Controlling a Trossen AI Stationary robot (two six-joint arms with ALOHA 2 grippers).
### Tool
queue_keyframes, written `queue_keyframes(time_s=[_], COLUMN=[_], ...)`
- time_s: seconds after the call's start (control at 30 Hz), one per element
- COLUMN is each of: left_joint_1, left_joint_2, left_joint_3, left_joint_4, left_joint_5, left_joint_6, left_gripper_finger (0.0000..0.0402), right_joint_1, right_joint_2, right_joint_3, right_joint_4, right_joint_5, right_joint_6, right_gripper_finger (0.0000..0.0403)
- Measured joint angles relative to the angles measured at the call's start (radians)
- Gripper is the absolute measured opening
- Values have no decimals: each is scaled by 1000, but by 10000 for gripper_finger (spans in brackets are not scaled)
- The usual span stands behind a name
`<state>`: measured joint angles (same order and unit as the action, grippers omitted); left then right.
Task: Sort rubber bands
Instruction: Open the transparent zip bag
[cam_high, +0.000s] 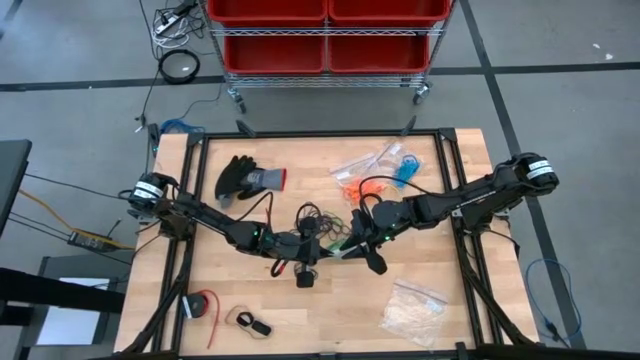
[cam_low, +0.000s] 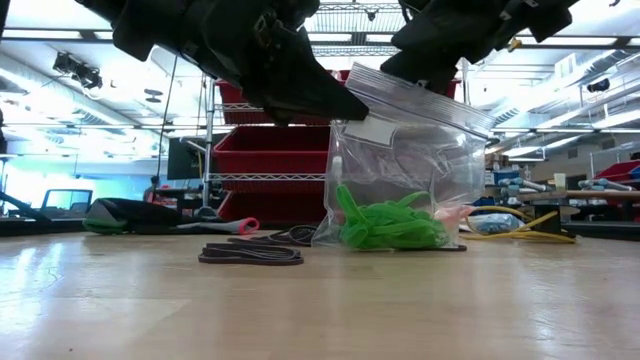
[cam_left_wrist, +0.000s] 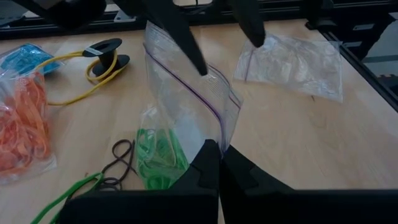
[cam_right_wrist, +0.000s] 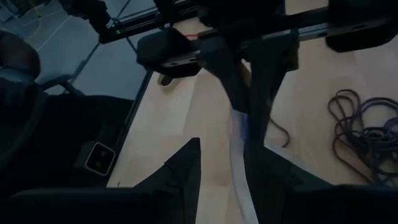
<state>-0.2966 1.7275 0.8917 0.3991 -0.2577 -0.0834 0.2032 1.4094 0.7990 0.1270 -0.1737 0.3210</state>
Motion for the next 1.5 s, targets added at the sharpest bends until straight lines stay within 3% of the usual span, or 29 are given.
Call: queue_keyframes(time_s=[0.4,1.5], left_joint_1=[0,0], left_joint_2=[0,0], left_joint_3=[0,0], left_joint_4=[16,14], left_joint_5=[0,0], left_joint_6=[0,0], left_gripper_finger=[1,1], right_joint_1=[-3,-23], right_joint_2=[78,69], right_joint_3=[0,0], right_joint_4=[88,76], right_joint_5=[24,62], right_joint_6=[27,25], right_gripper_finger=[110,109])
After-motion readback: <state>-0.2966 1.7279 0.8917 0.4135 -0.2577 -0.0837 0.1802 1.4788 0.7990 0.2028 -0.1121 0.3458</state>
